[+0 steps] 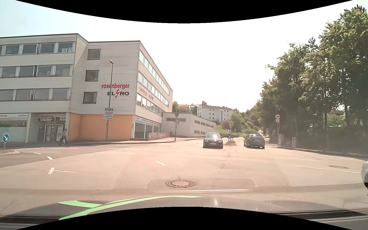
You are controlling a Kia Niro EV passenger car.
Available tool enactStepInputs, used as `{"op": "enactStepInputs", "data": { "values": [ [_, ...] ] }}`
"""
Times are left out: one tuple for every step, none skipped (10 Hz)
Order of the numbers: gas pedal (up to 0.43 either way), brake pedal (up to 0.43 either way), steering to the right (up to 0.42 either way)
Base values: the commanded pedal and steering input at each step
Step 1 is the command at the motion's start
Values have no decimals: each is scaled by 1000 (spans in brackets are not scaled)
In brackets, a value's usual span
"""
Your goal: Follow the waypoints while adhering to traffic rules and regulations
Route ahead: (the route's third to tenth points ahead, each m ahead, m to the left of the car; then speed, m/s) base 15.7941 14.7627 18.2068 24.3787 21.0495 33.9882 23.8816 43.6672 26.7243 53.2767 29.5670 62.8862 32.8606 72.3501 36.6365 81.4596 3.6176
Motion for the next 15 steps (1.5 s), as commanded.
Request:
{"op": "enactStepInputs", "data": {
  "values": [
    [157,0,-102],
    [157,0,-103],
    [157,0,-104],
    [157,0,-106],
    [157,0,-108],
    [157,0,-110],
    [157,0,-114],
    [157,0,-122],
    [157,0,-132],
    [157,0,-144],
    [157,0,-151],
    [157,0,-153],
    [157,0,-154],
    [157,0,-157],
    [150,0,-161]
  ]
}}
